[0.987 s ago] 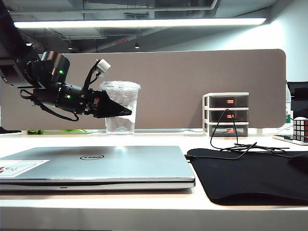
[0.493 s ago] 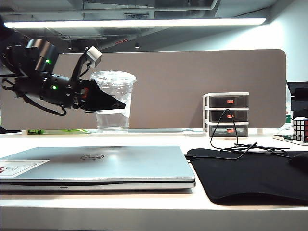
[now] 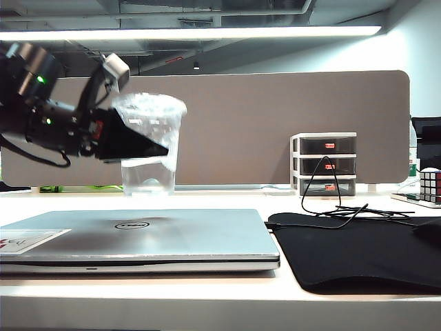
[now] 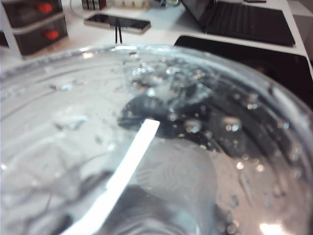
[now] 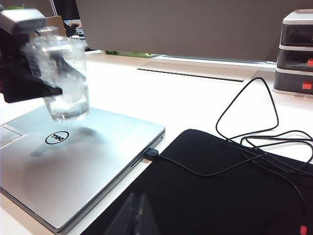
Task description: Pick up the coffee cup and place it over the laptop.
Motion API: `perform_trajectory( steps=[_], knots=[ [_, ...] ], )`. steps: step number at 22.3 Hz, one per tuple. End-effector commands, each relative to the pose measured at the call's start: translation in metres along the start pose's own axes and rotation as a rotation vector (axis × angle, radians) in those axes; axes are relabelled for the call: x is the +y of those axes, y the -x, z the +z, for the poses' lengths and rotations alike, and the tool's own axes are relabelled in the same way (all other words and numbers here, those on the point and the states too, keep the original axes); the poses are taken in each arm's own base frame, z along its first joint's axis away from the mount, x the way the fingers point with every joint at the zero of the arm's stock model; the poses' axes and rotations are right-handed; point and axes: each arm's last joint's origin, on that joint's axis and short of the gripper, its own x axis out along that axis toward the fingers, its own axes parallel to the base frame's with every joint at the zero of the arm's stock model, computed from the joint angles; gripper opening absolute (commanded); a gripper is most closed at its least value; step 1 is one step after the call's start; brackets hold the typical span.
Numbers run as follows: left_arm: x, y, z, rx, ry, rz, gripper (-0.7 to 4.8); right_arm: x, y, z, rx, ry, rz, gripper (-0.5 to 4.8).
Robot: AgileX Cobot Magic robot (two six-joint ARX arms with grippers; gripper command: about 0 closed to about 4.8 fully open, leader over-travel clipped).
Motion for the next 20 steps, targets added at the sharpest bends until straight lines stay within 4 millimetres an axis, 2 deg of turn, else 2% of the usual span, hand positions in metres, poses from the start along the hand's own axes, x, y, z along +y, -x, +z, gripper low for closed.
perform_trajectory(
  steps=[1,14,20],
  knots=[
    [-0.010,0.007,0.007,-0.045,-0.048,0.008,3.29,0.000,0.000,-0.001,-0.003,-0.003,0.007,-0.08],
    [-0.049,0.018,-0.030,-0.072,-0.048,0.048,3.31,0.001,0.000,-0.001,-0.003,-0.021,0.033,-0.08],
    [-0.049,0.018,-0.032,-0.056,-0.066,0.085,3.33,0.001,0.000,-0.001,-0.003,-0.021,0.034,-0.08]
  ],
)
